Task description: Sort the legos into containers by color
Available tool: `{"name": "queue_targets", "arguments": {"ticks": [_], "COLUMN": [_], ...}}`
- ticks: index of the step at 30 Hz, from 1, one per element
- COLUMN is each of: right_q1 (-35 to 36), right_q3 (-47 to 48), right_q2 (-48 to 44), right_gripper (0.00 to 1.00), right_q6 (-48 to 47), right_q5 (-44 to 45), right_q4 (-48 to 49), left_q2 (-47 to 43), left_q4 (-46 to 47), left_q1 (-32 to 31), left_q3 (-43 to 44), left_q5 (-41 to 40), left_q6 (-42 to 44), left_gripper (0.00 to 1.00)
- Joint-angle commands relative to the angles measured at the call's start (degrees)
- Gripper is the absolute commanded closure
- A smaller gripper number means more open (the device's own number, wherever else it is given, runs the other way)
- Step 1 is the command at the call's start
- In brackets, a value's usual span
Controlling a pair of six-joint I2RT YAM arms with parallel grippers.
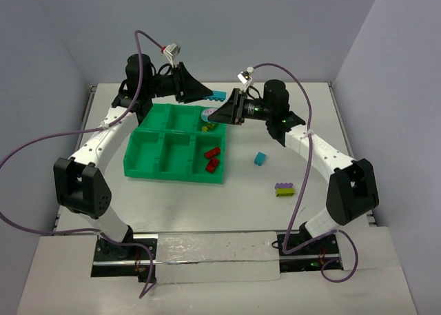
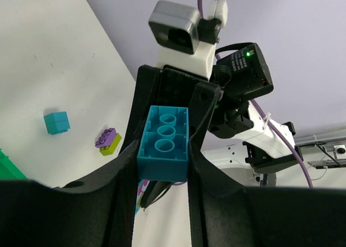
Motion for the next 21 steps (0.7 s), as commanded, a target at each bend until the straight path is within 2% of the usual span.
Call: {"name": "queue_targets", "arguments": {"ticks": [1, 4, 6, 11, 15, 18, 21], "right_q1": [0.33, 0.33, 0.32, -0.49, -1.81, -2.74, -3.04], "right_q3": [1.69, 1.98, 2.10, 1.17, 0.42, 0.11, 0.34], "right_q2": [-4.38, -5.69, -7.68, -11.36, -13.99, -15.02, -14.95], "right_gripper": [1.00, 1.00, 1.00, 1.00, 1.00, 1.00, 1.00], "right_q6": [-10.73, -14.75, -18.25, -23.33, -24.80, -25.70, -25.55], "right_q5": [4.77, 8.22, 12.25, 19.74, 24.14, 26.23, 27.01], "right_q4": [-11.50, -17.69, -22.81, -30.94, -33.93, -35.96, -36.32], "left_q2": [-1.75, -1.64, -1.15, 0.09, 0.48, 2.45, 4.16], "left_q4": [-0.78, -8.06, -17.33, -32.62, -38.15, -40.16, -39.02], "left_q1": [1.53, 2.63, 4.05, 5.05, 5.14, 5.06, 5.11], "left_q3": [1.70, 3.49, 5.72, 9.25, 9.15, 8.82, 8.33], "left_q5": [-1.22, -4.13, -12.62, -29.47, -41.47, -47.33, -49.50], "left_q6": [1.30, 4.29, 8.90, 16.94, 19.82, 21.78, 22.60], "left_gripper": [1.00, 1.00, 1.00, 1.00, 1.00, 1.00, 1.00]}}
